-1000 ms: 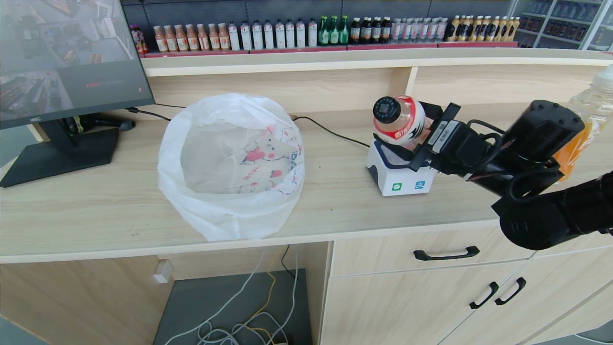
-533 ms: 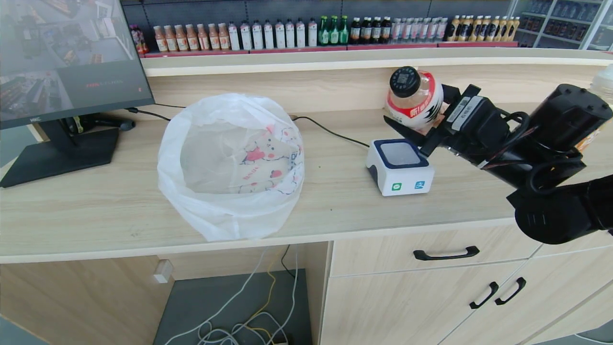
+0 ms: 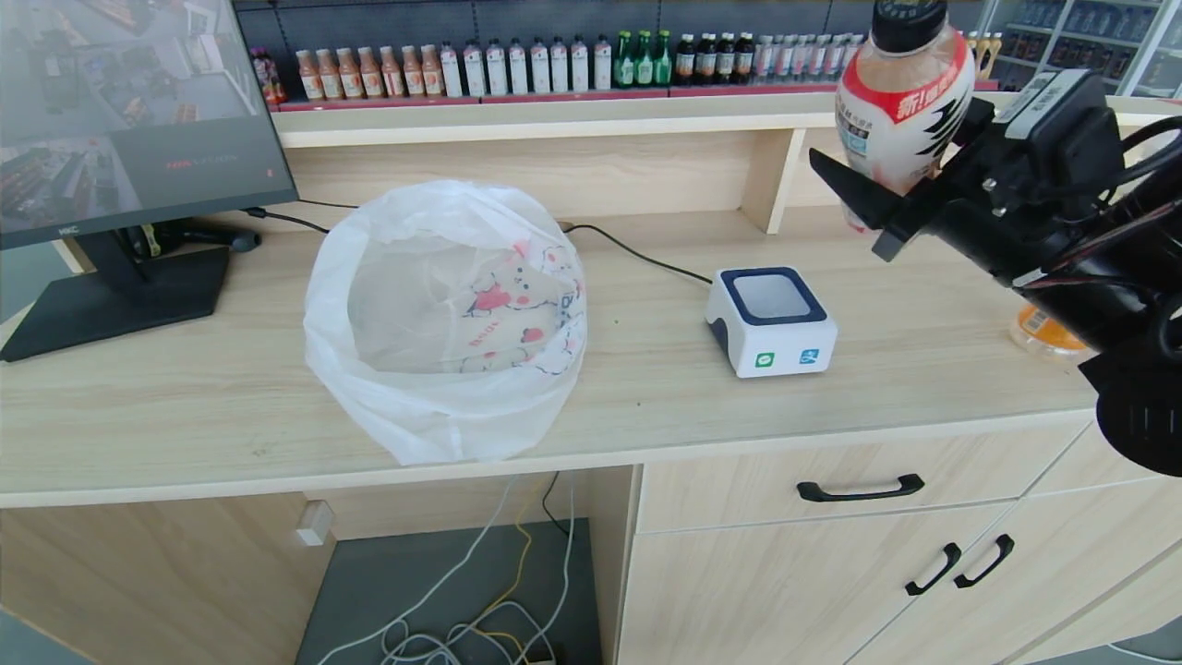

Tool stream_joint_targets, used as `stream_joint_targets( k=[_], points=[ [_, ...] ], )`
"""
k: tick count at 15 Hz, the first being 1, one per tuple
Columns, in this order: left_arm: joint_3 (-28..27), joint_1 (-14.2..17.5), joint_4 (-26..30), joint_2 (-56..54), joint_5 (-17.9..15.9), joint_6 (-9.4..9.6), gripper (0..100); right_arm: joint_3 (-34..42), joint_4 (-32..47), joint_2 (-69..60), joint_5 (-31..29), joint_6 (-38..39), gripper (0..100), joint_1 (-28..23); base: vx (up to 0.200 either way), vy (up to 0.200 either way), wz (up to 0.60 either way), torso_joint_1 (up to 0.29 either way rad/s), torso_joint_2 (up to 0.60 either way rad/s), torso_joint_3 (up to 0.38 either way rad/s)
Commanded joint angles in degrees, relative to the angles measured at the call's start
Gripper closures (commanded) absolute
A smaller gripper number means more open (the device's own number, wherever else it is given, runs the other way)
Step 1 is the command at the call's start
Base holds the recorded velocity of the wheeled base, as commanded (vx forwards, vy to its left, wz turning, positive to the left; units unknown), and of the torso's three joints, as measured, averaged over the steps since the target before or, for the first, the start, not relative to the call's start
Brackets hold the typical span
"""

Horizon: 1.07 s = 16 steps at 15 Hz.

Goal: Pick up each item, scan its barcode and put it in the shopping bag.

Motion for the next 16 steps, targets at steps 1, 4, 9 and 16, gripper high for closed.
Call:
stream_joint_targets(
  k=[1, 4, 9, 16],
  points=[
    [0.0, 0.0, -0.01, -0.01, 0.0, -0.01, 0, 0.44, -0.04, -2.34, -1.83, 1.75, 100, 0.07, 0.0, 0.0, 0.0, 0.0, 0.0, 0.0],
    [0.0, 0.0, -0.01, -0.01, 0.0, 0.07, 0, 4.39, -2.86, -2.16, -8.42, 18.01, 100, -0.02, 0.0, 0.0, 0.0, 0.0, 0.0, 0.0],
    [0.0, 0.0, -0.01, -0.01, 0.0, -0.01, 0, 7.73, -4.88, -1.9, -29.43, 35.68, 100, -0.02, 0.0, 0.0, 0.0, 0.0, 0.0, 0.0],
    [0.0, 0.0, -0.01, -0.01, 0.0, -0.1, 0, 15.2, -9.18, -1.2, -30.57, 35.33, 100, 4.38, 0.0, 0.0, 0.0, 0.0, 0.0, 0.0]
  ],
)
